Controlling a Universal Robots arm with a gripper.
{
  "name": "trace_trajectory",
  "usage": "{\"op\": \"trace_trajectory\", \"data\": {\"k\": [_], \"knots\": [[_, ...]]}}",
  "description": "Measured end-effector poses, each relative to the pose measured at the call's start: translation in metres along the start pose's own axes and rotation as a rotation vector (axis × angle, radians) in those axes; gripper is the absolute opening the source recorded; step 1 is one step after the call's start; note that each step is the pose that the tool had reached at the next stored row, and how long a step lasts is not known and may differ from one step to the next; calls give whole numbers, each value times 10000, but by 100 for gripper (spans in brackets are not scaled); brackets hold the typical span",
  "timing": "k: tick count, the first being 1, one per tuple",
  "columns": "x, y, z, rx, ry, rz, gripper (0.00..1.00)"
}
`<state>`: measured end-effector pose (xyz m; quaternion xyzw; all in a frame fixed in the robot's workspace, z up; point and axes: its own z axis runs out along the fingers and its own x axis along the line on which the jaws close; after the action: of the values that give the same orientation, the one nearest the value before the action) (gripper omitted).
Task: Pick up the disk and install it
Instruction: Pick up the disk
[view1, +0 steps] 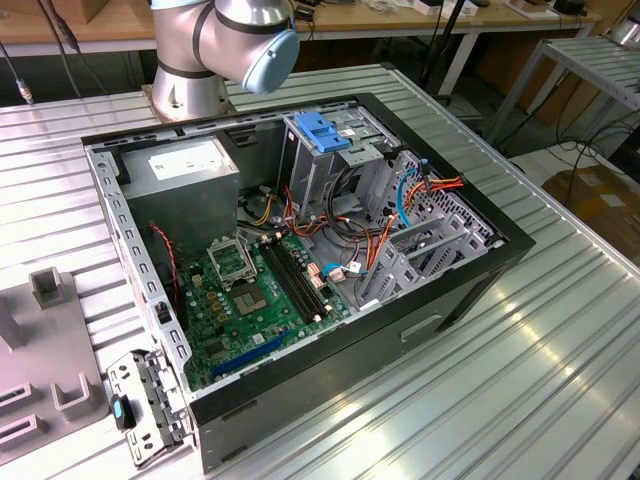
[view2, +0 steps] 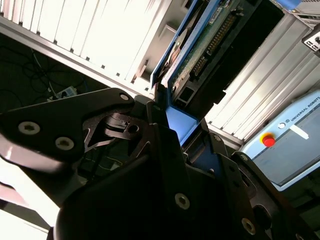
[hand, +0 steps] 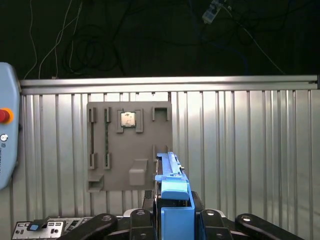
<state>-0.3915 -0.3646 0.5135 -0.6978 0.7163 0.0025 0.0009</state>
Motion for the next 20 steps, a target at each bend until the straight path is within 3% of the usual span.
{"op": "trace_trajectory", "data": {"k": [20], "knots": [[-4,-180,0,0,0,0,37]]}}
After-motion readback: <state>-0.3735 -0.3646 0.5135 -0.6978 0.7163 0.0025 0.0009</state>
